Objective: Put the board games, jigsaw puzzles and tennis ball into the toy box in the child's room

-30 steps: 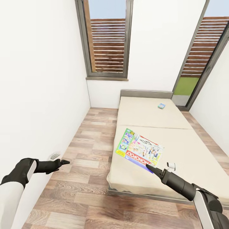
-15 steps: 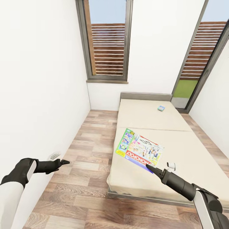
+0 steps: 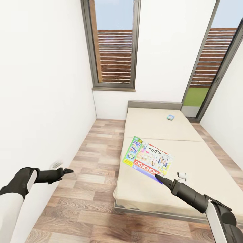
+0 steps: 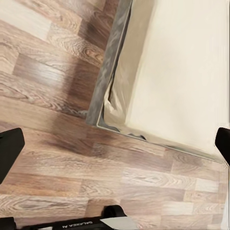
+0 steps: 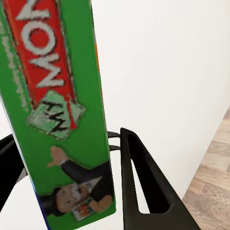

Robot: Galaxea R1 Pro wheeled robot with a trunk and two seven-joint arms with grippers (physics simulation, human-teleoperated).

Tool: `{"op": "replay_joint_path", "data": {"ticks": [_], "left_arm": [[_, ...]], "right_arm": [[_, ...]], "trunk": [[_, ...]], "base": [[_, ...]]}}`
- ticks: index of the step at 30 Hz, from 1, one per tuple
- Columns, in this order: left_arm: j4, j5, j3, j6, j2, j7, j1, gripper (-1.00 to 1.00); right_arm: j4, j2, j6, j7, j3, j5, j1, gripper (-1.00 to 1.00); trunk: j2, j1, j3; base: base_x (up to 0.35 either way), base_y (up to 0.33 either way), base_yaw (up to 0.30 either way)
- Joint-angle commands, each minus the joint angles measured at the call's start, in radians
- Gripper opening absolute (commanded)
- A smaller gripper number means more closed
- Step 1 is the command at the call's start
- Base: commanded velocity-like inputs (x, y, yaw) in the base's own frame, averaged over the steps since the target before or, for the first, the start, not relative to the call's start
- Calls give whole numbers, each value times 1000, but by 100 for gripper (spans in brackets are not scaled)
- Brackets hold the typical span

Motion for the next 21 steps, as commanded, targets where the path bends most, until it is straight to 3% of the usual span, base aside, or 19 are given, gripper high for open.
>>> {"op": "replay_joint_path", "data": {"ticks": [1,3,9,10,15,21], "left_arm": [[-1,-3,6,8,2,-16,-1,100],[-1,-3,7,9,4,-35,-1,100],[-2,-5,3,12,27,-172,-1,100],[-3,-7,1,13,37,-223,-1,100],[-3,-12,-3,13,67,-352,2,100],[-3,-11,-5,13,110,-468,5,100]], "right_arm": [[0,-1,7,1,0,-4,-1,-100],[0,-2,7,1,-1,-4,-1,-100],[0,-7,8,1,-1,-3,-1,-100],[0,-8,9,1,-2,-4,-1,-100],[1,-10,11,3,-8,-6,-1,-100],[1,-11,14,5,-26,-9,-1,-100]], "trunk": [[-2,1,0],[-2,1,3],[-2,1,13],[-2,1,15],[-2,1,23],[-2,1,33]], "base": [[0,0,0],[0,0,0],[0,0,0],[0,0,0],[0,0,0],[0,0,0]]}}
